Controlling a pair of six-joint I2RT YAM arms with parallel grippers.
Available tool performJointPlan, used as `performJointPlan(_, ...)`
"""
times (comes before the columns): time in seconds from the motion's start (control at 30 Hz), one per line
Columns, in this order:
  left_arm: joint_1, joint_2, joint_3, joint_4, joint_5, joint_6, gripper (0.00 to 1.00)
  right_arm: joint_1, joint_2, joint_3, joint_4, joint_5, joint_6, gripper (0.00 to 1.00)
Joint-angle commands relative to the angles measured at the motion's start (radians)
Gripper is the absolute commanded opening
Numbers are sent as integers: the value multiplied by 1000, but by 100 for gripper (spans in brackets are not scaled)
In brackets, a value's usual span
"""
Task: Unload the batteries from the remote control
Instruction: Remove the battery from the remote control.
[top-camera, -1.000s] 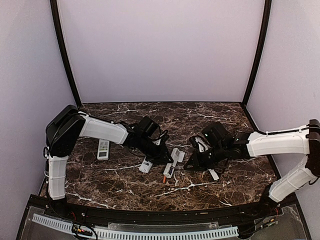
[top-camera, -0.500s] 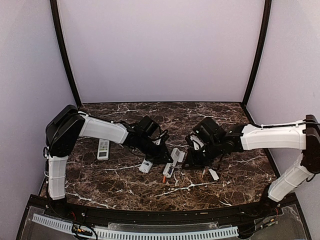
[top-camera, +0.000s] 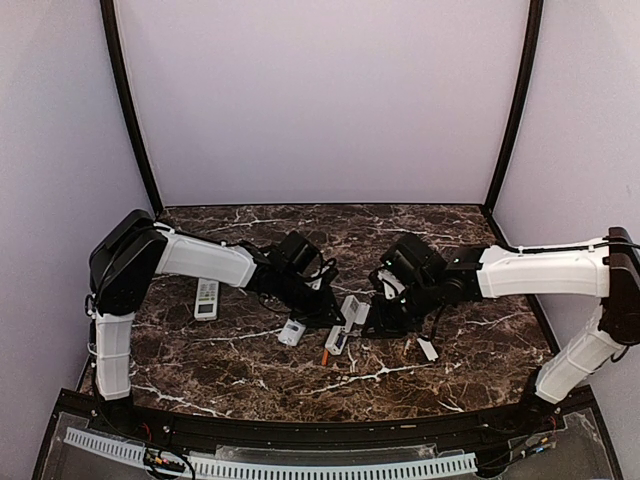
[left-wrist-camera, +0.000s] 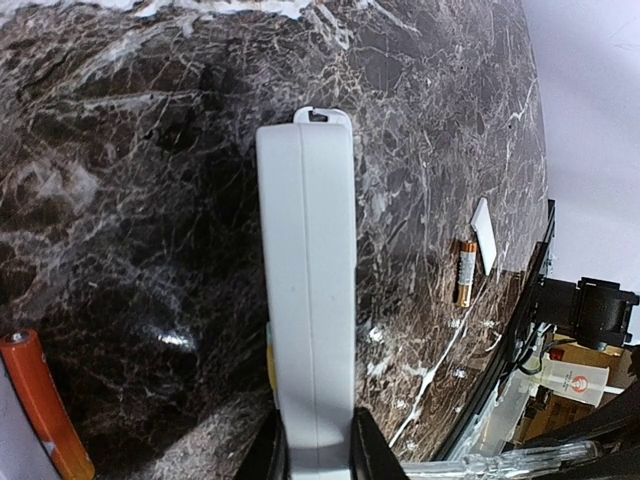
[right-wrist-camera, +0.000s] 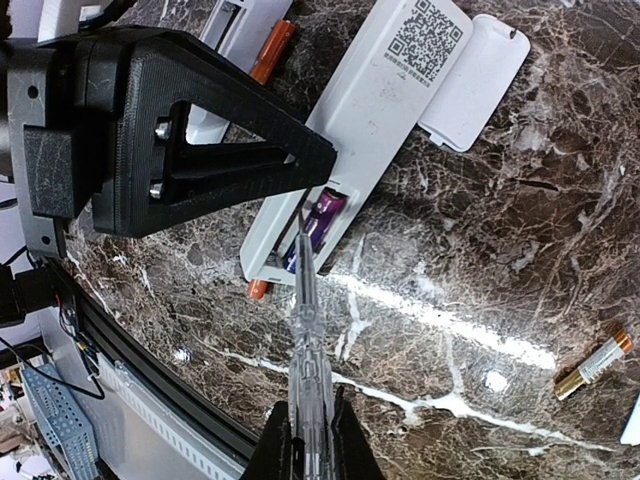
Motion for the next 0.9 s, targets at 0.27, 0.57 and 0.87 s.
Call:
performJointPlan(0.27, -2, -35, -9, -89, -89, 14, 4, 4, -32, -33, -223, 89, 38, 0)
performJointPlan(0.57, -1, -47, -27, -59, -70, 2, 4, 5, -70, -71, -134, 36, 46, 0)
performJointPlan(0.87, -1, -54, -43, -29, -39, -11, 8, 4, -184, -66, -97, 74, 20, 0)
